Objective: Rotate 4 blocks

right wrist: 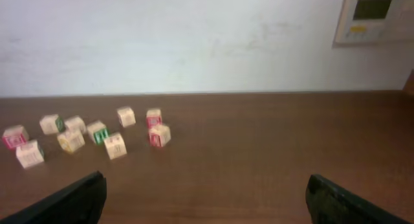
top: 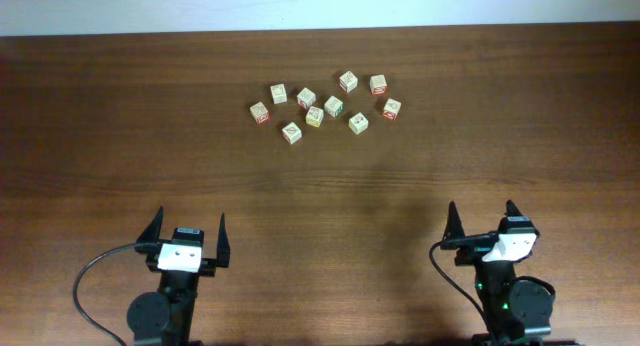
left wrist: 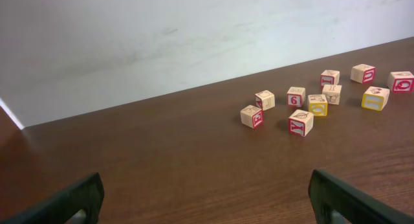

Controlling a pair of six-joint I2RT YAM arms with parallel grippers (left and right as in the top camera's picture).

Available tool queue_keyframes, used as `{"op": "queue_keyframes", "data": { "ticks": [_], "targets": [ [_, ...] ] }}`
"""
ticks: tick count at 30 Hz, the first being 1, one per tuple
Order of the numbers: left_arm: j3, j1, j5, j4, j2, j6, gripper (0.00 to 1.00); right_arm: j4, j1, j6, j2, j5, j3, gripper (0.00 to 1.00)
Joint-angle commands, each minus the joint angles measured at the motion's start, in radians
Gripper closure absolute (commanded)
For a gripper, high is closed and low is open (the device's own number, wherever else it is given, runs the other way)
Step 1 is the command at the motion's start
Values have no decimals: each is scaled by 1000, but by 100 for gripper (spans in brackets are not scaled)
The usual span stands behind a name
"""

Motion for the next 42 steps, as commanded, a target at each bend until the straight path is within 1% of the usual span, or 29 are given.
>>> {"op": "queue_keyframes", "data": {
  "ticks": [1,3,4,5,7,10,11,12,13,14,16,17,19,21,23,24,26,30,31,34,35,36,37,39,40,41,42],
  "targets": [
    [-2,6,9,1,-8,13,1,50,-6,-7,-6,-47,-7,2],
    [-2,6,95,19,-8,13,1,77,-6,-7,-6,-148,2,2],
    [1,6,182,93,-6,32,1,76,-6,-7,-6,-203,27,2],
    [8,6,182,110,-5,31,1,72,-6,-7,-5,-217,42,2],
    [72,6,234,112,42,31,1,44,-6,-7,41,-257,142,2],
    [225,6,264,90,208,31,1,-51,-6,-8,213,-265,362,2],
    [316,6,285,56,294,32,1,-101,-6,-14,296,-270,459,2],
    [382,6,294,23,360,33,1,-144,-6,-50,356,-291,532,2],
    [457,6,315,-19,426,54,1,-208,-6,-90,443,-315,631,2],
    [598,6,354,-115,542,85,1,-290,-6,-90,543,-314,752,2],
    [793,6,385,-257,705,111,1,-425,-6,-94,703,-322,934,2],
    [941,6,402,-369,822,122,1,-502,-6,-97,802,-336,1036,2],
    [1180,6,401,-547,1007,134,1,-643,-6,-97,976,-348,1212,2],
    [1341,6,401,-673,1134,171,1,-753,-6,-97,1119,-355,1351,2],
    [1606,6,400,-868,1361,229,1,-906,-6,-120,1339,-359,1548,2],
    [1676,6,400,-919,1434,231,1,-939,-6,-119,1407,-359,1596,2],
    [1720,6,414,-941,1520,230,1,-953,-6,-119,1487,-357,1630,2],
    [1720,6,416,-948,1542,230,1,-933,-5,-116,1566,-367,1630,2],
    [1720,6,416,-957,1542,230,1,-917,6,-142,1584,-366,1631,1],
    [1720,6,416,-959,1542,230,1,-901,88,-137,1657,-298,1675,5],
    [1720,6,416,-960,1542,230,1,-921,116,-131,1695,-267,1720,5],
    [1719,6,416,-961,1542,230,1,-954,146,-129,1759,-238,1803,6],
    [1720,6,416,-960,1542,230,1,-1021,184,-110,1891,-211,1974,10],
    [1719,6,416,-967,1545,230,1,-1061,213,-88,2034,-211,2136,13],
    [1719,6,416,-968,1545,230,1,-1059,225,-89,2077,-210,2168,14],
    [1719,6,416,-968,1549,230,7,-1039,248,-110,2140,-170,2170,15],
    [1719,6,415,-968,1555,229,10,-1035,258,-116,2173,-128,2170,15]
  ]
}}
